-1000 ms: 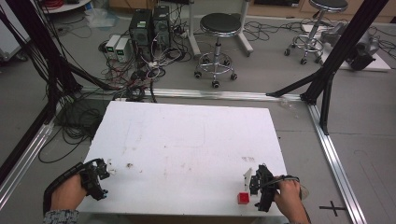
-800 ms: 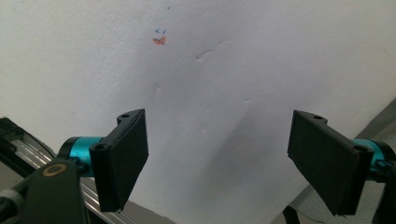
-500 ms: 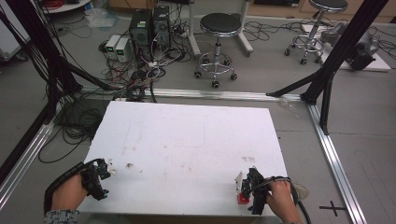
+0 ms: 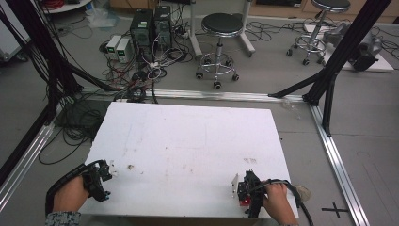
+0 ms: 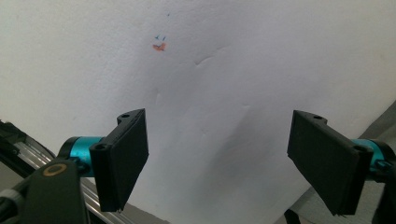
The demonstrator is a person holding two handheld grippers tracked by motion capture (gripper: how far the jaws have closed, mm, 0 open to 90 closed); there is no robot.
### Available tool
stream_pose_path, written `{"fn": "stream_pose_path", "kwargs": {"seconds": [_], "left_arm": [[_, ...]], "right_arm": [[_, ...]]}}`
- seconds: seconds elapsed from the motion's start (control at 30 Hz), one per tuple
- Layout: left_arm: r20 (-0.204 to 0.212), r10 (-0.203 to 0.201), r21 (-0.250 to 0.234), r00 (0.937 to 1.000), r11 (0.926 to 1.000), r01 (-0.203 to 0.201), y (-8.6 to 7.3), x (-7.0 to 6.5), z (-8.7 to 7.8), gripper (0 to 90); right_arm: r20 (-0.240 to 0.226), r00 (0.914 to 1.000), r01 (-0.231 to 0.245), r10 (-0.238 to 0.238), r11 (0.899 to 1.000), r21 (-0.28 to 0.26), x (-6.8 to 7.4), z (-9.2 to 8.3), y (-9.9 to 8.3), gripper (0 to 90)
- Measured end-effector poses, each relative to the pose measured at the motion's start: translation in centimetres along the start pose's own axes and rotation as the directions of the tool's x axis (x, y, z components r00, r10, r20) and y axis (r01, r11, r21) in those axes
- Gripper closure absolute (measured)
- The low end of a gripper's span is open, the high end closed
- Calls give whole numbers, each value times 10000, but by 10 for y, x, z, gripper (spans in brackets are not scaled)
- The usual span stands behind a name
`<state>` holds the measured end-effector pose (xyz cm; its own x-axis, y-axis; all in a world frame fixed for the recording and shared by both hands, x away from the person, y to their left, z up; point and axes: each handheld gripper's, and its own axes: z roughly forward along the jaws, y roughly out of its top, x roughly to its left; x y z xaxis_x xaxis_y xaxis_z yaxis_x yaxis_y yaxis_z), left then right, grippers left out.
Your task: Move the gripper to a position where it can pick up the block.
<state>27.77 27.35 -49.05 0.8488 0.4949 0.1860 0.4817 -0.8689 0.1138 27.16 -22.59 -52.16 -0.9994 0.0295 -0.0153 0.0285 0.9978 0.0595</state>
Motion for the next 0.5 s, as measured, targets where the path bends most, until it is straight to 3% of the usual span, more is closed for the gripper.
{"fn": "stream_pose_path", "kwargs": {"seconds": [0.5], "left_arm": [[13, -99, -30, 10000, 9999, 99, 0, 0, 1, 208]], "right_arm": [[41, 10000, 8, -9, 9996, 282, 0, 3, 5, 8]]}}
